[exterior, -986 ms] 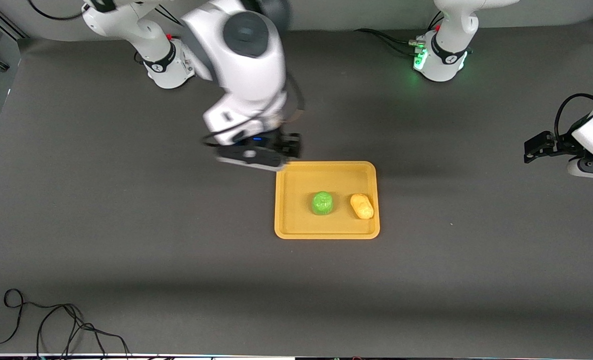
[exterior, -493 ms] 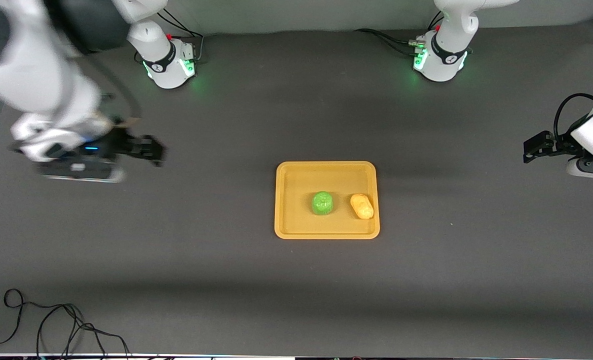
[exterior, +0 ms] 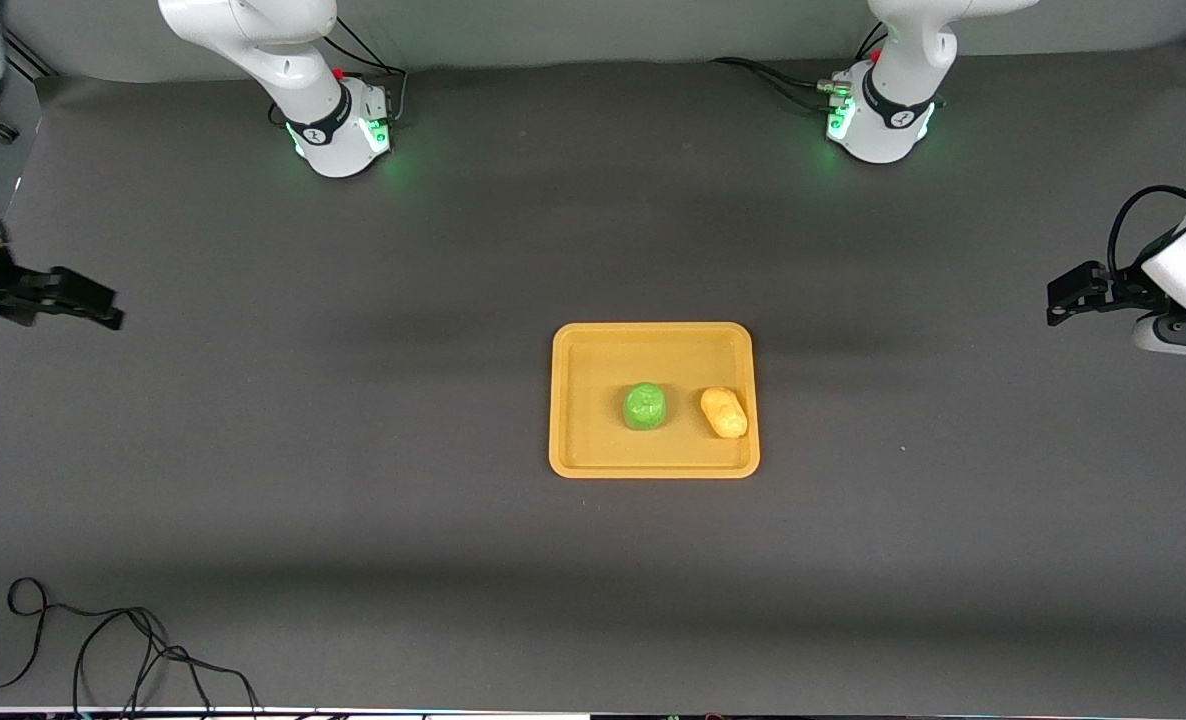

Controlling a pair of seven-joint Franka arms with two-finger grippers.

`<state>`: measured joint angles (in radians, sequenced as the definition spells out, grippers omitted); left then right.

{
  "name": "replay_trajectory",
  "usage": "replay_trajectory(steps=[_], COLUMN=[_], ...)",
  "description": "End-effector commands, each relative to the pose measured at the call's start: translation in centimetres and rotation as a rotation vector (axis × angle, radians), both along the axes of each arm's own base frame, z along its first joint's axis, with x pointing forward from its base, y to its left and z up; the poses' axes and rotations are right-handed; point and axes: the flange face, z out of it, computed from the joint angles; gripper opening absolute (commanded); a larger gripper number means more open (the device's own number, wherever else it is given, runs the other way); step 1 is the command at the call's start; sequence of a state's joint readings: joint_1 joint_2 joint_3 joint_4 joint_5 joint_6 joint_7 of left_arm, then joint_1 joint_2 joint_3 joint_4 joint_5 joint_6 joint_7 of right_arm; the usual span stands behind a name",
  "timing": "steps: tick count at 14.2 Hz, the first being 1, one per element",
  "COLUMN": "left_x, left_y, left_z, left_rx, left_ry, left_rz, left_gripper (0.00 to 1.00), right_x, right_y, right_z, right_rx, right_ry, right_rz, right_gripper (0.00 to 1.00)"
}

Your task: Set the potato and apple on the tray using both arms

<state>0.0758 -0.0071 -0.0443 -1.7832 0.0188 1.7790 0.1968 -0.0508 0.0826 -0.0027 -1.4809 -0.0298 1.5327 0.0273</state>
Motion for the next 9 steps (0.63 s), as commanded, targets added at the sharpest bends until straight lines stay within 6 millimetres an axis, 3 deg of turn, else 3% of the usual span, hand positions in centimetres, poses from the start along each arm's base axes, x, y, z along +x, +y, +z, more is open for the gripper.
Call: replay_trajectory(steps=[1, 9], left_x=[-0.69, -0.58], left_y=[-0.01, -0.01], left_z=[0.84, 0.83], left_rx=[0.010, 0.010], left_ry=[-0.001, -0.003], left_rz=[-0.013, -0.014], left_gripper=[1.00, 1.00], right_x=[-1.21, -0.99], right_y=[-0.77, -0.25], right_z=[0.59, 0.69], right_rx=[0.023, 0.062], right_ry=[-0.013, -0.015], right_rz=[0.018, 0.016], right_gripper=[1.00, 1.00])
